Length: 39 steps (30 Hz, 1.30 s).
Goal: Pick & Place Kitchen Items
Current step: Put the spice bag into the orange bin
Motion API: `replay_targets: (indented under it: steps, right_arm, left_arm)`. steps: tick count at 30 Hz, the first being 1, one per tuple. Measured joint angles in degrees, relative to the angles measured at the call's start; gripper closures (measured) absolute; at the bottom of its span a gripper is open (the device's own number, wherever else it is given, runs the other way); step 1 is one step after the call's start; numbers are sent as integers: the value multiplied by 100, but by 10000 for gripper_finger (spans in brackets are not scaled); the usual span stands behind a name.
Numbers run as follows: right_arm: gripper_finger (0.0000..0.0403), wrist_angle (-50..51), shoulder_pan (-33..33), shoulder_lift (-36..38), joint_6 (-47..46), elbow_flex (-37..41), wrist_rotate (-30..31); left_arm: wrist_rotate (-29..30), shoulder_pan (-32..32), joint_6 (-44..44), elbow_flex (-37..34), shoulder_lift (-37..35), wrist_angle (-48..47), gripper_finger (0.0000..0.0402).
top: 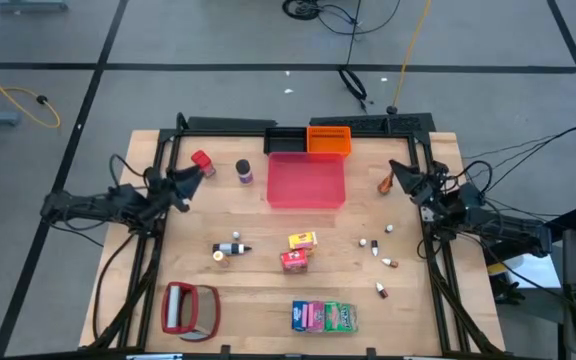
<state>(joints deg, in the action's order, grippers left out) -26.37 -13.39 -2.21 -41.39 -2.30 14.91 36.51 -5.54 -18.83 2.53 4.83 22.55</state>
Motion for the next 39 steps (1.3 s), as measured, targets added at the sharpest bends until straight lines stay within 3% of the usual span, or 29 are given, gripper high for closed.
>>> replay_targets:
  steps: [5,10,14,19,22,26,30,39]
  right_arm:
    - [200,165,2,-654,525,-793,-361]
    - [200,1678,0,-1730,817,-2118,-939]
    - [200,2670,0,-2660,1053,-3186,-1349]
    - [200,3187,0,-3527,1662,-4407,-1946]
    - [200,3985,7,-3934,2015,-5078,-2099]
    - [200,5314,4,-4361,2146,-5800,-1998]
    - [200,6364,0,-4646,1948,-6285,-1665]
    - [213,8840,0,-4909,200,-6693,-424]
  left_arm:
    - [-303,-4,859,1142,629,-344,190]
    - [-178,54,1127,2871,1864,-2732,190]
    - [-362,148,1250,4152,2929,-3889,190]
    - [-745,199,1923,5649,4037,-4405,190]
    - [-852,199,2084,6306,4521,-4713,190]
    - [-856,199,1963,6809,5103,-5221,190]
    - [-851,205,1810,6881,5477,-5326,190]
    - [-800,208,1425,6886,5906,-5222,190]
